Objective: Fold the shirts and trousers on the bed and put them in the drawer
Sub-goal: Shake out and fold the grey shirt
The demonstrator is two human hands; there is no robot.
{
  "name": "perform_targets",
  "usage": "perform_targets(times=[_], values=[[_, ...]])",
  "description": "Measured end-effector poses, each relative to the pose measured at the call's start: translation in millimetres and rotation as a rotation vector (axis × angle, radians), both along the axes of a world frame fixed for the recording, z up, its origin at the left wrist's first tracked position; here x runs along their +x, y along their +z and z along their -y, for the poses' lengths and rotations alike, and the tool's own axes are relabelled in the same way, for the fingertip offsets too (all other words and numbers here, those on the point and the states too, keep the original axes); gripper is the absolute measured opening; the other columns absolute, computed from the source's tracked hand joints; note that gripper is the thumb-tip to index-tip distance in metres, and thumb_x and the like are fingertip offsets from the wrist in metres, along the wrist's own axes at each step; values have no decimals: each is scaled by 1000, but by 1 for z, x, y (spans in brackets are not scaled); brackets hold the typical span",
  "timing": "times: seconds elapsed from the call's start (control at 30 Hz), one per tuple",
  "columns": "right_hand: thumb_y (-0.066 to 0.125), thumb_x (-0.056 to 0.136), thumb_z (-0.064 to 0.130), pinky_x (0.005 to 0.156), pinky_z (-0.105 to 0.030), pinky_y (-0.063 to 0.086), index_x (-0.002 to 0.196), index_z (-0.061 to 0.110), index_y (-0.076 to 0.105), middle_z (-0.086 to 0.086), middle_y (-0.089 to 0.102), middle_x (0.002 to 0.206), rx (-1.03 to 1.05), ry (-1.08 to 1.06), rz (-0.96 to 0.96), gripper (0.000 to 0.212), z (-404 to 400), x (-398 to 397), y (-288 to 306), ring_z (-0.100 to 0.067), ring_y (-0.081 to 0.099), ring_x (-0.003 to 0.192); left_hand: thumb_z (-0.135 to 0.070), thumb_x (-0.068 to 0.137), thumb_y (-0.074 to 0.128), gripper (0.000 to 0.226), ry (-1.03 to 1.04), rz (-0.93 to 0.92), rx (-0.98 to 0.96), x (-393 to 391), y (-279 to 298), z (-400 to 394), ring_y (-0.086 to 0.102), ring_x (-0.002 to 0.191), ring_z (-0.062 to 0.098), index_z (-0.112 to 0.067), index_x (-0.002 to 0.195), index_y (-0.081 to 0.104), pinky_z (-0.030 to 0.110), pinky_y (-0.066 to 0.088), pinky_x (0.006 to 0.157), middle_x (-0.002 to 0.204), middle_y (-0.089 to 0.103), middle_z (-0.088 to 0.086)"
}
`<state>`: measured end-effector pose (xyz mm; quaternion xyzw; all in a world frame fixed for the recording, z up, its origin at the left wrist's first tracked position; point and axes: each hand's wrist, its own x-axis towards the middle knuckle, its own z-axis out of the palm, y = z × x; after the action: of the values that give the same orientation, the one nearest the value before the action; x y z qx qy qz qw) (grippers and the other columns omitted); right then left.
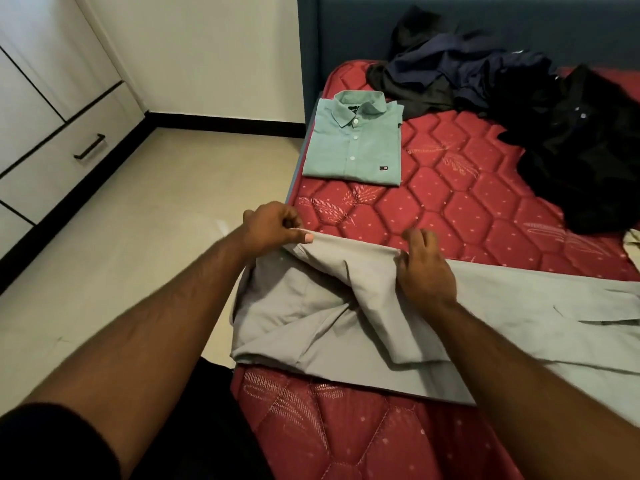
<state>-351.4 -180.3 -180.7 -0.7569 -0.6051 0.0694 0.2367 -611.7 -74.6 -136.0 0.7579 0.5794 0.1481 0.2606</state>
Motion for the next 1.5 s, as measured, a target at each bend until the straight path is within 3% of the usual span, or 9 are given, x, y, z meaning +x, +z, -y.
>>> perform_targets(times=[0.23,0.43,0.57,0.67,0.77,0.87,1.0,1.1,1.5], values=[[63,75,59,66,-37,46,90,20,59,-1,57,86,30,50,128,42,107,-28,2,-25,56,76,-60,81,65,38,86,-271,136,3,2,26,56,104,26,-29,103,69,38,37,88,103,60,0],[74,69,6,64,-37,43,99,18,67,0,61,82,44,73,195,33,143,-35,-25,-26,59,69,-27,78,79,36,242,107,53,23,-28,70,58,94,31,-9,105,64,30,43,79,101,47,9],[80,65,8,58,-35,47,98,21,70,1,60,81,-77,208,219,36,138,-27,-20,-23,59,66,-9,77,77,40,358,310,190,26,-36,84,52,92,23,-5,113,60,32,44,90,108,41,8],[61,85,34,74,-36,46,103,27,69,3,61,92,-213,327,119,20,128,-19,-10,-22,60,86,-23,80,75,54,510,109,357,46,-32,98,52,110,35,-15,129,53,40,43,93,132,42,14],[41,86,49,77,-36,46,99,26,72,3,67,95,-71,294,11,41,116,-8,5,-22,61,90,-19,83,63,34,233,25,639,86,-22,120,59,100,33,-15,117,62,44,46,85,115,62,12],[39,85,46,87,-39,41,108,27,70,3,64,114,-60,226,45,43,96,13,6,-23,58,110,-30,93,47,35,-68,-43,416,132,-33,139,62,105,33,-11,116,64,44,45,91,112,67,13],[25,93,65,114,-54,9,148,42,26,7,16,160,-461,187,189,60,84,70,-9,-21,9,148,-70,88,4,83,-154,-442,51,140,-70,142,6,150,26,-22,155,13,50,-1,119,163,11,7],[20,91,71,112,-58,-11,151,45,2,12,-2,162,-546,230,254,68,84,99,-15,-18,-6,149,-54,96,19,69,-99,-509,36,161,-61,142,-7,150,31,-22,156,5,61,-19,109,164,-2,3],[-15,60,93,118,-38,-5,154,30,0,1,-4,163,-529,43,319,114,127,298,-22,-18,-3,149,-56,94,10,71,-43,-438,196,248,-95,151,13,149,29,-21,155,20,67,-1,112,162,17,0]])
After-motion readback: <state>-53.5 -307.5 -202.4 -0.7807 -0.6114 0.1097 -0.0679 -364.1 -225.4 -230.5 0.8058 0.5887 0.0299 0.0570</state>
